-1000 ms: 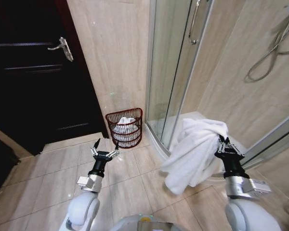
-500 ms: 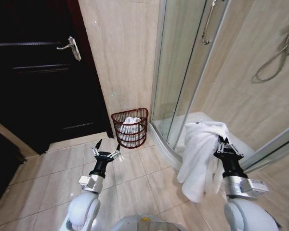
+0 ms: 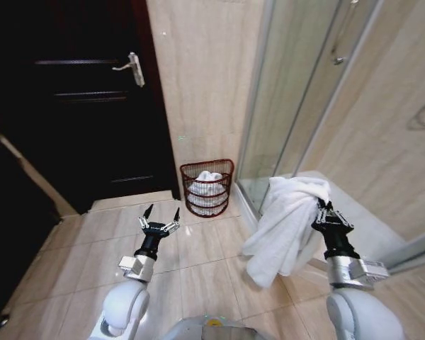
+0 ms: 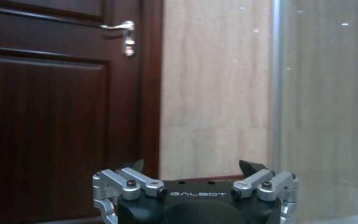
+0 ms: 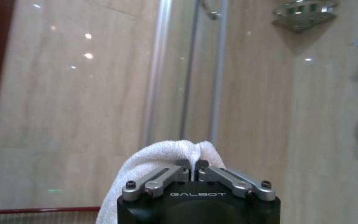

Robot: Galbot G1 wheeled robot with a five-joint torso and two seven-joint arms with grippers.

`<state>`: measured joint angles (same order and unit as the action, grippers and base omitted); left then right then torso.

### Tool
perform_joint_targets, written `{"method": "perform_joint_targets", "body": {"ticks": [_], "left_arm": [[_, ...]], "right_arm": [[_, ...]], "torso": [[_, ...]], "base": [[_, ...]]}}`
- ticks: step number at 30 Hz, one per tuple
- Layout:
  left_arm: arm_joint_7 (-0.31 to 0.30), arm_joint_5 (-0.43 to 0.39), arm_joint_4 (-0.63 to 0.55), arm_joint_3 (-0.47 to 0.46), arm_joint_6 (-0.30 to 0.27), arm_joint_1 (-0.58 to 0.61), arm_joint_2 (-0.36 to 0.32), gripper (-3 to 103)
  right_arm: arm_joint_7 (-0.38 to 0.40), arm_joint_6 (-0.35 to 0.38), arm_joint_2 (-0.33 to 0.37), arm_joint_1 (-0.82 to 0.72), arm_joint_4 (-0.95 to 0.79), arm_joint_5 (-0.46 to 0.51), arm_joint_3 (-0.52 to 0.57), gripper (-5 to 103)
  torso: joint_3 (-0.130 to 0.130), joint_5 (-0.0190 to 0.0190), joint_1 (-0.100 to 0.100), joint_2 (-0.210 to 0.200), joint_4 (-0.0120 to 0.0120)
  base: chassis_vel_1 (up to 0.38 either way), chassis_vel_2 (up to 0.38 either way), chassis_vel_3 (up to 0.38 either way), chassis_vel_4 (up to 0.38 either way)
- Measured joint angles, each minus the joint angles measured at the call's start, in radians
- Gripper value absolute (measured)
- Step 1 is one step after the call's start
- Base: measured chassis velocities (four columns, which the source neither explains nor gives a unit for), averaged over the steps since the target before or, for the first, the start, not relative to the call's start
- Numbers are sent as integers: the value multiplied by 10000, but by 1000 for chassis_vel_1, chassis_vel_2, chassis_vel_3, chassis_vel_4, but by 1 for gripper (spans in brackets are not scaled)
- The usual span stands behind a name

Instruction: Discard the used towel into the hamper.

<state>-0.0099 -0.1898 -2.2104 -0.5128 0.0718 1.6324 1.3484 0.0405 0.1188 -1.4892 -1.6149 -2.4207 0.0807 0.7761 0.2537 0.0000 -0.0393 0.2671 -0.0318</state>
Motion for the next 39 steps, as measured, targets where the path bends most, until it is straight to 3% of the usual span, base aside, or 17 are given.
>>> {"method": "perform_joint_targets", "body": {"ticks": [6,39], "left_arm": [[-123,-128,230,-32,354,-89,-62,100],[-174,35,19,310,224,-145,-58,100]], "right_arm": [[-26,15,-23,38,36,-59,-41,3],[-113,61,-6,28,-53,-126,-96,3]], "torso": [[-19,0,22,-46,2],[-7,0,16,-30,5]], "base": [[106,105,97,97],[3,3,3,4]]}}
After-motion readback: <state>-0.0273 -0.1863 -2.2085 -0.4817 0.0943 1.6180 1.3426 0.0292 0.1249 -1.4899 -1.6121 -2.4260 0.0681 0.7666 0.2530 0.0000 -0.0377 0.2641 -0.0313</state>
